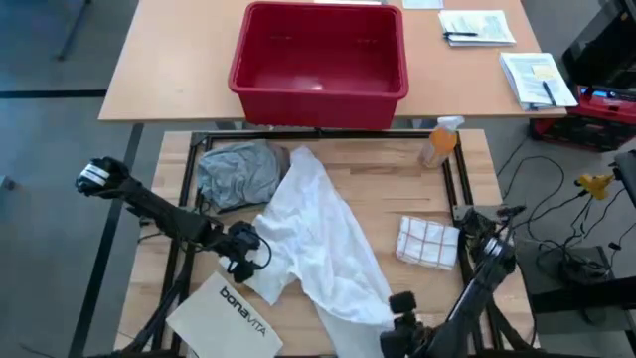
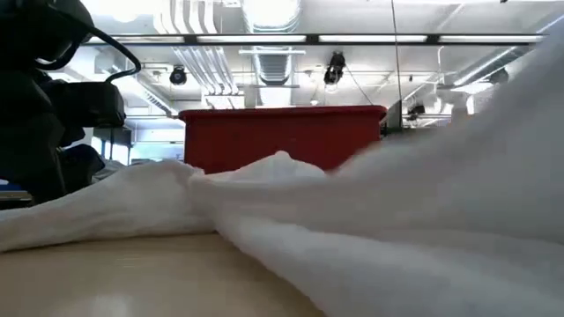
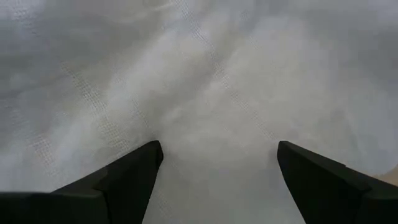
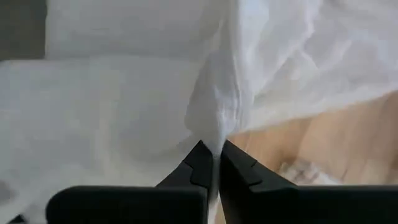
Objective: Fold laundry
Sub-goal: Fold the white long sleeve shirt
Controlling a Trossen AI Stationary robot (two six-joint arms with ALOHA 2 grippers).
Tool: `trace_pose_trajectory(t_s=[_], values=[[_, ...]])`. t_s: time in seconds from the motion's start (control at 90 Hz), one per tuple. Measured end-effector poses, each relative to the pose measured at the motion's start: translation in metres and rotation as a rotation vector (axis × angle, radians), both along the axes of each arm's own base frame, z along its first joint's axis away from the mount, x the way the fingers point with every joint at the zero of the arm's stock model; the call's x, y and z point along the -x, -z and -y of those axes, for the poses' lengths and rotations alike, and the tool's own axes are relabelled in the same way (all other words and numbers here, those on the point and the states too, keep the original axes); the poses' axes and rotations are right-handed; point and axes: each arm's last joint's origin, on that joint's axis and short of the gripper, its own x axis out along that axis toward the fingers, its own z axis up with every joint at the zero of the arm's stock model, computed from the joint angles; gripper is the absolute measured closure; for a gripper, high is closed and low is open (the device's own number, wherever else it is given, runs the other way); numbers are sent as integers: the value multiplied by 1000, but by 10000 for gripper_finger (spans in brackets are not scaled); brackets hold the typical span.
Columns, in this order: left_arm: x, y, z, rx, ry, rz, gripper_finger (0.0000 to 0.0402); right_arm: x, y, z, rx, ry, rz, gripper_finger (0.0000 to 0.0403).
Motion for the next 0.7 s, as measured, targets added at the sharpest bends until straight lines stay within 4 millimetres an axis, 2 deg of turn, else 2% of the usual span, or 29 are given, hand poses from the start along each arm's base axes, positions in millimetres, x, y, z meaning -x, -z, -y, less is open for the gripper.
trace_pose_trajectory(t_s=[0.133,0.333,0.478,0.578,0.7], values=[[0,0,0,0,0,0,90,-10,11,-21,-45,-85,35,403],[0,0,0,2,-8,0,90,-32,10,-61,-330,-164,157,403],[0,0,-1,-15,-22,7,90,-36,40,-74,-351,-122,124,397],[0,0,-1,-16,-22,8,90,-38,57,-77,-380,-56,64,368],[0,0,-1,-17,-22,7,90,-46,68,-87,-508,5,53,297]])
